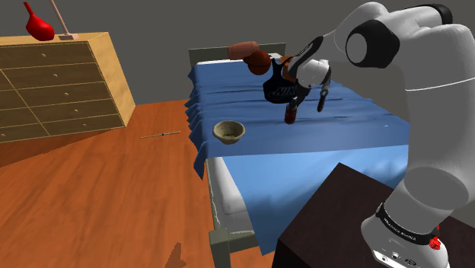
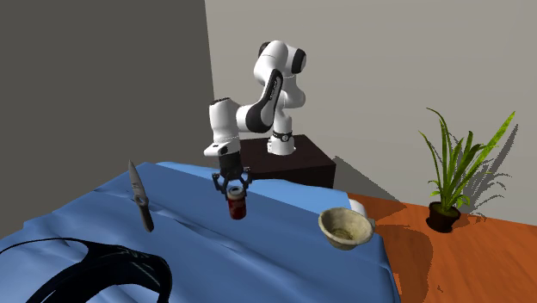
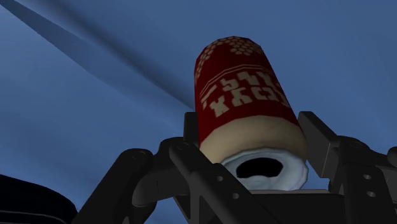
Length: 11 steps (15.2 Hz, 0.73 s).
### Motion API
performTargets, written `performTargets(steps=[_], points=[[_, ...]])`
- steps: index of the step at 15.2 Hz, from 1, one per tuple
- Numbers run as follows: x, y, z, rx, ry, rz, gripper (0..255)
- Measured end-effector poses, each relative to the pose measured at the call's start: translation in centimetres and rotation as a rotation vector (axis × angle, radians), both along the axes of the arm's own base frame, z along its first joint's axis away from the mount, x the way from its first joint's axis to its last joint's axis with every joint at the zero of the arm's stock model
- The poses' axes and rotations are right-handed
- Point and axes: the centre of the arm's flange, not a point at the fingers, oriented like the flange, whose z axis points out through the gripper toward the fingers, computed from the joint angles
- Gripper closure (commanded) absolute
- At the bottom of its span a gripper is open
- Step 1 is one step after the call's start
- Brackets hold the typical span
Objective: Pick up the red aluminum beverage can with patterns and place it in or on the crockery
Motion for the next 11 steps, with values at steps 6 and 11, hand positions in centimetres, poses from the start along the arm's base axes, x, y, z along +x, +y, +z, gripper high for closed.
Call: performTargets(steps=[6,11], points=[[0.1,0.0,3.1,0.000,0.000,0.000,255],[0.1,-0.1,5.8,0.000,0.000,0.000,255]])
